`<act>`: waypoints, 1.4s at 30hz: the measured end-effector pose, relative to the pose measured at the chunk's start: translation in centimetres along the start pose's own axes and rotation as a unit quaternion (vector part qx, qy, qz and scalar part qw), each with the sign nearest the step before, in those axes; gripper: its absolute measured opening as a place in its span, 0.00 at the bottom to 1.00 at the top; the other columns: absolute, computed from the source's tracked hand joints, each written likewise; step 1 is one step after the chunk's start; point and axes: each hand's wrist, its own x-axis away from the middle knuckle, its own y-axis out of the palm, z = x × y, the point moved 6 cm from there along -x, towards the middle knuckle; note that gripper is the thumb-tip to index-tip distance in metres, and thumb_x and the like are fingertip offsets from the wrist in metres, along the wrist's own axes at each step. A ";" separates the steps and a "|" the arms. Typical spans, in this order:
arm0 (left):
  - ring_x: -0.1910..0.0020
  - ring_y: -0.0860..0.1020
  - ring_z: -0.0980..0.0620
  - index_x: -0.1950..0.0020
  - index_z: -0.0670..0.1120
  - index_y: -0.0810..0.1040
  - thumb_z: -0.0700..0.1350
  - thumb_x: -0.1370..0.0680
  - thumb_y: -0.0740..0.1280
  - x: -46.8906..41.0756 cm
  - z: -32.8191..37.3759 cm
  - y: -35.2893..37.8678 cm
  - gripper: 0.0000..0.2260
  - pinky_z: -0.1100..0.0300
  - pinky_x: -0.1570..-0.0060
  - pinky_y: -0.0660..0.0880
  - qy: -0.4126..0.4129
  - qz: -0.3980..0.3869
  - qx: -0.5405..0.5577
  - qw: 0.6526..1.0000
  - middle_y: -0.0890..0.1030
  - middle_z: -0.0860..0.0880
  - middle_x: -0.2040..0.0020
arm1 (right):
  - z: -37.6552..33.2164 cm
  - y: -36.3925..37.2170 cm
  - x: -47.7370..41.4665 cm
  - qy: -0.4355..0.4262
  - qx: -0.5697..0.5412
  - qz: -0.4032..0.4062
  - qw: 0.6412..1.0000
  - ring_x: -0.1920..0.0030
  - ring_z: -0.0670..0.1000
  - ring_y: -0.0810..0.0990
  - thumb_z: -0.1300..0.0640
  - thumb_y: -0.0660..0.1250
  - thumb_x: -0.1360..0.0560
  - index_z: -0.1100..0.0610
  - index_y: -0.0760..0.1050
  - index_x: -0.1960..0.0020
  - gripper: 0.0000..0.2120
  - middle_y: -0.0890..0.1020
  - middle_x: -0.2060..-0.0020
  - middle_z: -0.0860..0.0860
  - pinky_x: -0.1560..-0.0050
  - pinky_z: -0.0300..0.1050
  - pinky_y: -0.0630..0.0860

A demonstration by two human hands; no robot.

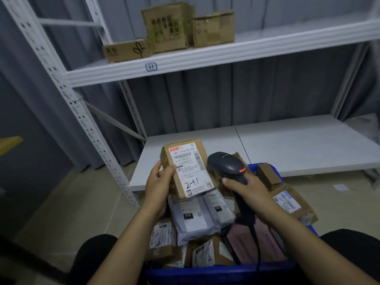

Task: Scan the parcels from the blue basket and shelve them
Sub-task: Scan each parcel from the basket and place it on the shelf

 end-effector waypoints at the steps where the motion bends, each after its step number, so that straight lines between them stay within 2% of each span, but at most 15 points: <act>1: 0.51 0.84 0.51 0.34 0.50 0.73 0.47 0.20 0.63 -0.3 0.9 0.4 0.15 0.56 0.61 0.79 -0.004 -0.001 0.017 1.000 0.84 0.49 0.46 | -1.0 0.3 0.0 -0.016 0.001 0.004 1.000 0.58 0.45 0.81 0.63 0.69 0.24 0.54 0.77 0.50 0.06 0.82 0.56 0.51 0.66 0.28 0.74; 5: 0.51 0.84 0.49 0.34 0.49 0.73 0.51 0.21 0.63 -1.4 5.5 1.1 0.16 0.57 0.65 0.78 -0.011 -0.005 0.050 0.999 0.84 0.47 0.46 | -4.8 0.7 -0.6 -0.059 0.007 0.026 0.998 0.56 0.47 0.82 0.57 0.70 0.25 0.50 0.77 0.51 0.04 0.83 0.56 0.50 0.60 0.35 0.77; 7: 0.49 0.83 0.49 0.32 0.49 0.71 0.50 0.20 0.63 -1.7 8.0 1.6 0.16 0.56 0.61 0.79 0.003 -0.035 0.045 0.998 0.83 0.47 0.44 | -7.0 0.9 -1.1 -0.078 -0.024 0.031 0.996 0.56 0.47 0.83 0.58 0.69 0.24 0.52 0.77 0.50 0.04 0.83 0.55 0.52 0.61 0.33 0.78; 10: 0.44 0.80 0.48 0.24 0.54 0.57 0.49 0.23 0.68 -2.3 11.6 2.2 0.30 0.52 0.58 0.79 0.018 -0.082 0.037 0.996 0.78 0.47 0.36 | -10.6 0.7 -2.4 -0.113 -0.047 0.074 0.990 0.50 0.52 0.83 0.54 0.72 0.26 0.49 0.79 0.50 0.06 0.85 0.52 0.51 0.46 0.49 0.80; 13: 0.43 0.79 0.44 0.23 0.62 0.41 0.52 0.25 0.71 -3.7 15.2 2.3 0.44 0.43 0.51 0.79 0.010 -0.106 0.060 0.992 0.75 0.46 0.33 | -14.4 0.3 -3.9 -0.143 -0.040 0.108 0.983 0.50 0.53 0.83 0.50 0.73 0.28 0.51 0.80 0.50 0.09 0.85 0.54 0.51 0.44 0.54 0.77; 15: 0.44 0.79 0.43 0.24 0.65 0.45 0.54 0.25 0.71 -4.8 18.1 2.6 0.41 0.39 0.51 0.79 0.014 -0.120 0.074 0.990 0.77 0.46 0.35 | -17.0 0.3 -5.1 -0.163 -0.042 0.106 0.980 0.53 0.53 0.82 0.53 0.73 0.27 0.52 0.81 0.50 0.07 0.85 0.56 0.52 0.49 0.51 0.77; 18: 0.46 0.79 0.43 0.27 0.64 0.55 0.54 0.25 0.70 -6.4 22.3 3.2 0.32 0.45 0.63 0.80 0.049 -0.106 0.062 0.991 0.79 0.47 0.39 | -20.6 0.5 -7.1 -0.190 -0.030 0.091 0.977 0.57 0.49 0.82 0.56 0.72 0.26 0.54 0.81 0.51 0.05 0.84 0.59 0.51 0.55 0.44 0.76; 22: 0.44 0.78 0.43 0.25 0.64 0.51 0.55 0.26 0.71 -9.9 26.2 4.0 0.37 0.47 0.63 0.80 0.069 -0.064 0.089 0.992 0.77 0.49 0.35 | -24.5 0.2 -10.8 -0.219 0.000 0.102 0.970 0.56 0.50 0.81 0.54 0.72 0.26 0.56 0.80 0.51 0.07 0.83 0.59 0.51 0.56 0.45 0.75; 25: 0.48 0.79 0.44 0.25 0.61 0.56 0.56 0.25 0.70 -12.9 28.0 5.0 0.33 0.48 0.67 0.80 0.068 -0.063 0.107 0.990 0.78 0.49 0.37 | -26.4 0.1 -14.1 -0.217 0.003 0.111 0.970 0.54 0.55 0.81 0.51 0.73 0.27 0.55 0.81 0.52 0.09 0.84 0.59 0.52 0.50 0.49 0.76; 29: 0.44 0.79 0.43 0.26 0.58 0.60 0.58 0.25 0.68 -17.1 29.4 6.3 0.30 0.37 0.53 0.79 0.082 -0.054 0.089 0.991 0.78 0.48 0.38 | -27.8 0.4 -18.4 -0.212 -0.003 0.113 0.971 0.48 0.58 0.82 0.46 0.75 0.32 0.53 0.81 0.49 0.16 0.85 0.54 0.54 0.41 0.57 0.77; 34: 0.40 0.76 0.47 0.28 0.55 0.65 0.72 0.40 0.67 -19.3 31.3 6.7 0.43 0.46 0.43 0.76 0.161 -0.053 -0.074 0.983 0.76 0.51 0.36 | -28.9 1.7 -22.0 -0.211 0.007 0.084 0.974 0.48 0.56 0.81 0.49 0.72 0.27 0.54 0.79 0.46 0.13 0.83 0.52 0.53 0.43 0.55 0.77; 36: 0.35 0.73 0.48 0.25 0.56 0.60 0.69 0.37 0.70 -19.7 31.6 6.4 0.44 0.47 0.39 0.74 0.210 -0.046 -0.138 0.967 0.72 0.52 0.31 | -29.4 2.3 -22.9 -0.213 0.024 0.067 0.974 0.49 0.55 0.81 0.47 0.72 0.27 0.54 0.78 0.46 0.14 0.83 0.53 0.52 0.44 0.53 0.77; 38: 0.30 0.68 0.48 0.23 0.56 0.56 0.62 0.33 0.73 -20.3 31.8 5.9 0.43 0.47 0.34 0.70 0.280 -0.015 -0.232 0.931 0.66 0.51 0.26 | -29.6 2.6 -23.7 -0.215 0.023 0.058 0.975 0.50 0.56 0.81 0.42 0.74 0.34 0.53 0.80 0.49 0.19 0.83 0.55 0.53 0.42 0.56 0.78; 40: 0.29 0.66 0.49 0.24 0.54 0.60 0.55 0.29 0.74 -20.7 32.0 5.2 0.38 0.50 0.32 0.68 0.350 0.046 -0.312 0.882 0.65 0.50 0.26 | -29.4 2.4 -24.6 -0.213 0.023 0.053 0.975 0.52 0.56 0.82 0.40 0.74 0.39 0.54 0.80 0.51 0.23 0.84 0.57 0.53 0.42 0.58 0.78; 42: 0.31 0.67 0.49 0.26 0.52 0.66 0.51 0.26 0.73 -20.7 32.3 4.3 0.30 0.56 0.34 0.66 0.391 0.099 -0.337 0.851 0.67 0.49 0.28 | -29.1 2.0 -25.1 -0.208 0.020 0.053 0.976 0.56 0.54 0.81 0.45 0.74 0.33 0.55 0.80 0.54 0.16 0.83 0.62 0.52 0.45 0.55 0.77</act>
